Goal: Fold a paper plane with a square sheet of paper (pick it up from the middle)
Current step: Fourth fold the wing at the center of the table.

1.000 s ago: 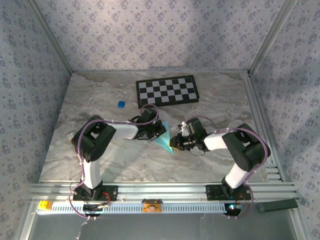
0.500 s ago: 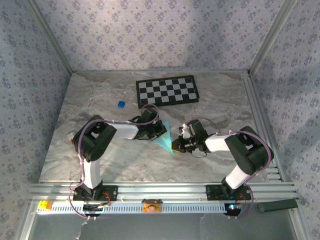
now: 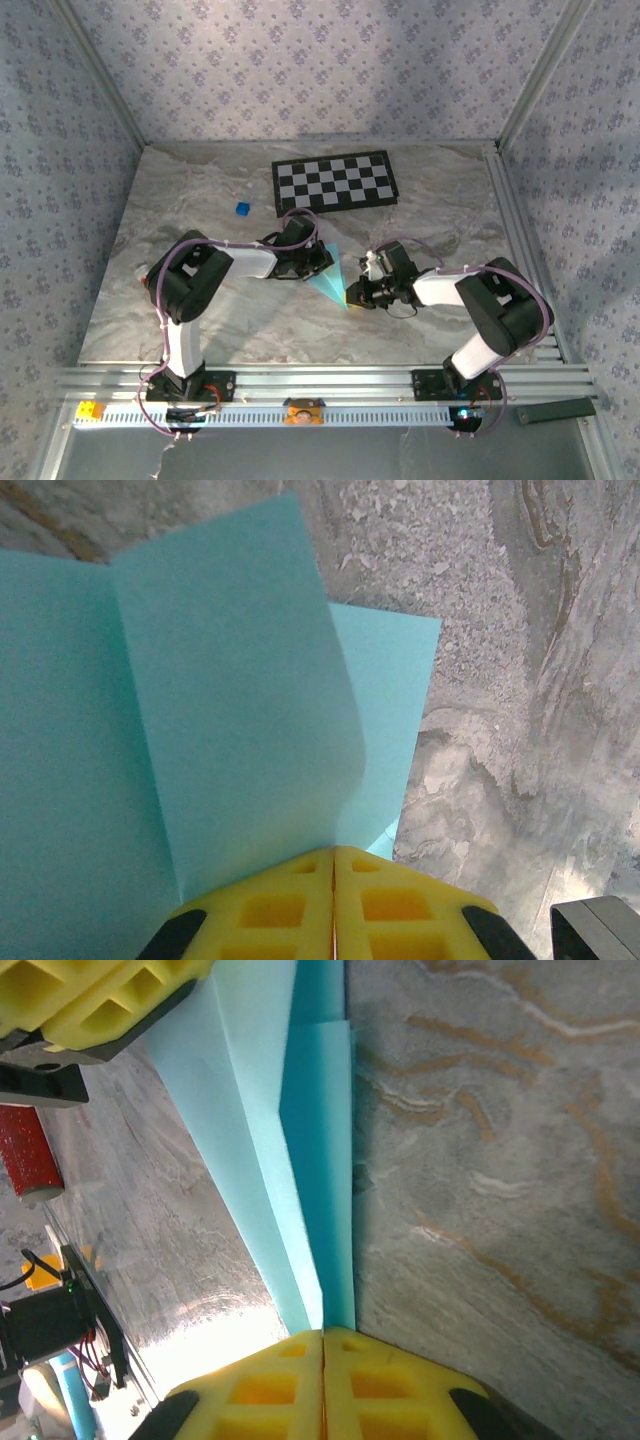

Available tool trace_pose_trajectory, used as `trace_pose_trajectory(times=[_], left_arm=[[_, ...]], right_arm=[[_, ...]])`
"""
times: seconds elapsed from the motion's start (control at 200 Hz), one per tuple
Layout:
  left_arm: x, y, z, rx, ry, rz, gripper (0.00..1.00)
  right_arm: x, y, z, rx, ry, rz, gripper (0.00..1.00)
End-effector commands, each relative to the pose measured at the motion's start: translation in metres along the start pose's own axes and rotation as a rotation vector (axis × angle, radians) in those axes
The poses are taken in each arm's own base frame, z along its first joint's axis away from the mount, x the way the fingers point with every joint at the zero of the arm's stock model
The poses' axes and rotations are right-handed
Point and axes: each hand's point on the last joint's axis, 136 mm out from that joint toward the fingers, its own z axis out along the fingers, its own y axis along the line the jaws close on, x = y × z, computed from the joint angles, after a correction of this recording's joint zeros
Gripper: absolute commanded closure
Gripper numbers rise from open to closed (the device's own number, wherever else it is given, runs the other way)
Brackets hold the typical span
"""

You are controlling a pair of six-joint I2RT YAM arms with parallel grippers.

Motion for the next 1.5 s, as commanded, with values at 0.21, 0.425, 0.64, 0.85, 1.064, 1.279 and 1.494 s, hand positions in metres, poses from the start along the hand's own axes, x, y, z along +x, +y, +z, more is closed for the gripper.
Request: trace_pose_trajectory(times=[0.21, 0.425, 0.64, 0.85, 1.064, 1.279, 1.494], left_arm=[[0.010, 0.031, 0.009, -0.107, 0.029, -0.018, 0.93], [0.011, 0.032, 0.010, -0.108, 0.032, -0.020, 0.93], [0.011, 0.032, 0.010, -0.107, 0.031, -0.023, 0.93], [0.011, 0.032, 0.009, -0.108, 0.032, -0.021, 0.93], [0.012, 0.034, 0.009, -0.111, 0.033, -0.019, 0.93], [0.013, 0.034, 0.010, -0.112, 0.034, -0.012, 0.93], [0.013, 0.036, 0.011, -0.117, 0.035, -0.012, 0.93]], right_arm=[[0.050, -0.036, -0.002, 0.107, 0.159, 0.118, 0.90], [0.054, -0.040, -0.008, 0.138, 0.160, 0.115, 0.88], [0.060, -0.053, -0.005, 0.172, 0.177, 0.143, 0.94], [0.053, -0.045, -0.008, 0.138, 0.149, 0.124, 0.93], [0.026, -0.016, -0.023, 0.061, 0.051, 0.087, 0.83], [-0.002, 0.015, -0.039, -0.009, -0.033, 0.025, 0.80], [-0.016, 0.042, -0.026, -0.088, -0.008, -0.017, 0.92]])
